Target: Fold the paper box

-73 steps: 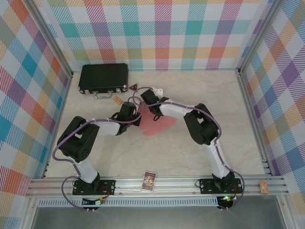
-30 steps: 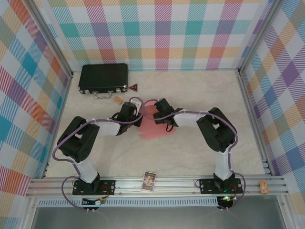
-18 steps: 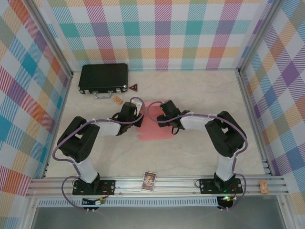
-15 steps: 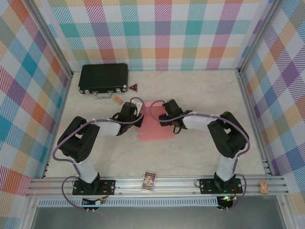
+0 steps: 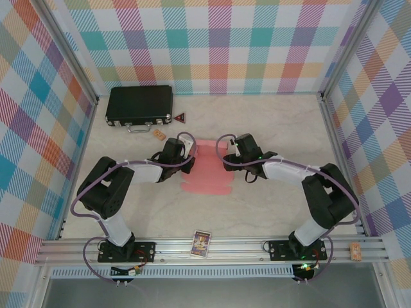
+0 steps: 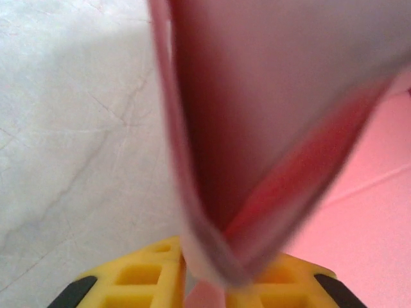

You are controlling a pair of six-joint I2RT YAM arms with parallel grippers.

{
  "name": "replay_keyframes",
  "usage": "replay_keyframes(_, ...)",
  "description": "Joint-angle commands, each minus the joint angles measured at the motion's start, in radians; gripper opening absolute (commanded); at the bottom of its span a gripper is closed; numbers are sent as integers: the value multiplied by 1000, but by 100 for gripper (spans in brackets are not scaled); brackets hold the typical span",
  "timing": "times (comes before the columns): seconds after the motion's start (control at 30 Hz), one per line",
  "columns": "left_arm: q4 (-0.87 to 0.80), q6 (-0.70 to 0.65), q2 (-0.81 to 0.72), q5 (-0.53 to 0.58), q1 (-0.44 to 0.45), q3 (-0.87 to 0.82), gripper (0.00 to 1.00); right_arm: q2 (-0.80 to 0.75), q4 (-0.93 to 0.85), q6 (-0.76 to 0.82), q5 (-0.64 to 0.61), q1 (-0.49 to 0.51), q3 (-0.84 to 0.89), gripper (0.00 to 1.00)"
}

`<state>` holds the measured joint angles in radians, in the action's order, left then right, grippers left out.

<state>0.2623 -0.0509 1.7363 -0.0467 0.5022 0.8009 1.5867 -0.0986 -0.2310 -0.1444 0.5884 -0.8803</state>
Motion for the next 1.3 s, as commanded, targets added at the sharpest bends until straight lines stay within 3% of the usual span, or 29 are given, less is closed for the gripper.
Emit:
replay_keyframes(0.0,-49,-24,-59,-30,13,-17,25,-51,-71,-37,53,-4,24,70)
replay_keyframes(0.37,-122,-24,-109,-29,13,-11,29,-170,-174,-122,157,-4,99,68)
replay_keyframes(0.6,-129,-11,-174,-45,14,-52,31,-218,-218,-280,274,-2,164,64)
replay_keyframes(0.93,-173,96,-294,-27,13,-128,34,-190,-210,-451,339,16,206,58)
replay_keyframes(1.27,-165,207,-281,-21,13,-175,33,-125,-132,-527,354,45,225,51)
